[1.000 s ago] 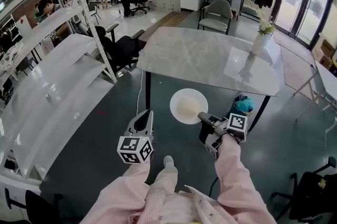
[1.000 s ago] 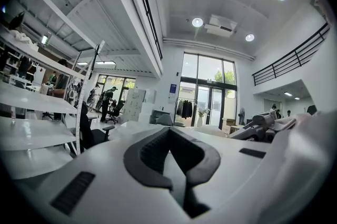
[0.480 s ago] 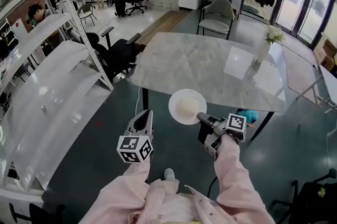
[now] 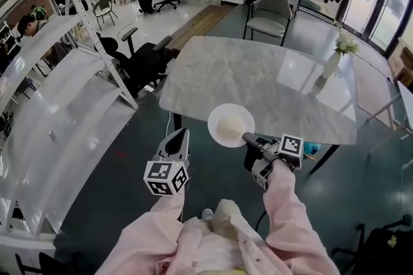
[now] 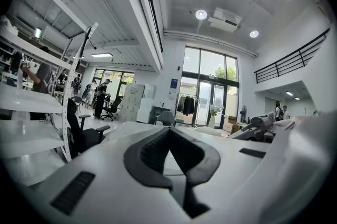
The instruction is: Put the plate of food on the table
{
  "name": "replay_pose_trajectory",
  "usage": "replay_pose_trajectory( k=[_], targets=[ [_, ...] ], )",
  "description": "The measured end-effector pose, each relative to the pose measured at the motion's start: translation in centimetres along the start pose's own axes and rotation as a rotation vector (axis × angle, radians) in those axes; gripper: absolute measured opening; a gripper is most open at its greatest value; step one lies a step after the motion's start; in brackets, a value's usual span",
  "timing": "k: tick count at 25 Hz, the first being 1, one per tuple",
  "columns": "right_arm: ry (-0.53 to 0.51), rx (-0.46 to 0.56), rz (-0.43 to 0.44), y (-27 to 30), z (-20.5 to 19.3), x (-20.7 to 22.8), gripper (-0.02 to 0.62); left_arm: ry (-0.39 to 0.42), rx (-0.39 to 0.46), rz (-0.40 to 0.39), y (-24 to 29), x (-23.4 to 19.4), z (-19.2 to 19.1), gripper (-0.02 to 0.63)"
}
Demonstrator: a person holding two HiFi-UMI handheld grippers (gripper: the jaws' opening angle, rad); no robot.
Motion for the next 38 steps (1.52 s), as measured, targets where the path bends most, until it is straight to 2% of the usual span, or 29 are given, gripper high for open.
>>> replay_pose_trajectory(
  k=[6, 12, 22, 30, 35, 38],
  targets=[
    [0.004, -0.026, 0.010, 4.2, 4.4, 1.4, 0.015, -0.019, 0.005, 0.031, 5.1, -2.5, 0.5, -0.008],
    [-0.025, -0.082, 0.015, 10.4, 11.3, 2.2, 0.015, -0.046, 0.015, 0.075, 13.4, -5.5, 2.6, -0.008],
    [-0.044, -0.161, 0.000, 18.3, 20.8, 4.4, 0.015, -0.137, 0.014, 0.168, 23.6, -8.9, 4.5, -0.008],
    [-0.042, -0.219, -0.023, 24.1, 24.4, 7.7, 0.015, -0.197, -0.049, 0.230, 28.6, -12.1, 3.1, -0.008],
    [-0.033, -0.244, -0.060, 27.7, 25.2, 10.5, 0.015, -0.247, -0.116, 0.266, 31.2, -14.3, 0.8, -0.008],
    [-0.050, -0.244, -0.054, 30.2, 25.7, 12.3, 0.015, -0.276, -0.153, 0.275, 32.6, -16.0, -0.4, -0.008]
  ],
)
Point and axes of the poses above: the fingertips, and each gripper's own axes: y forward along the fingers, x to its right, z out of its top, the point moved 3 cm from there along -y, backward along the fingers, and after that the axes turned 13 degrees about -y, right-handed, at the moved point
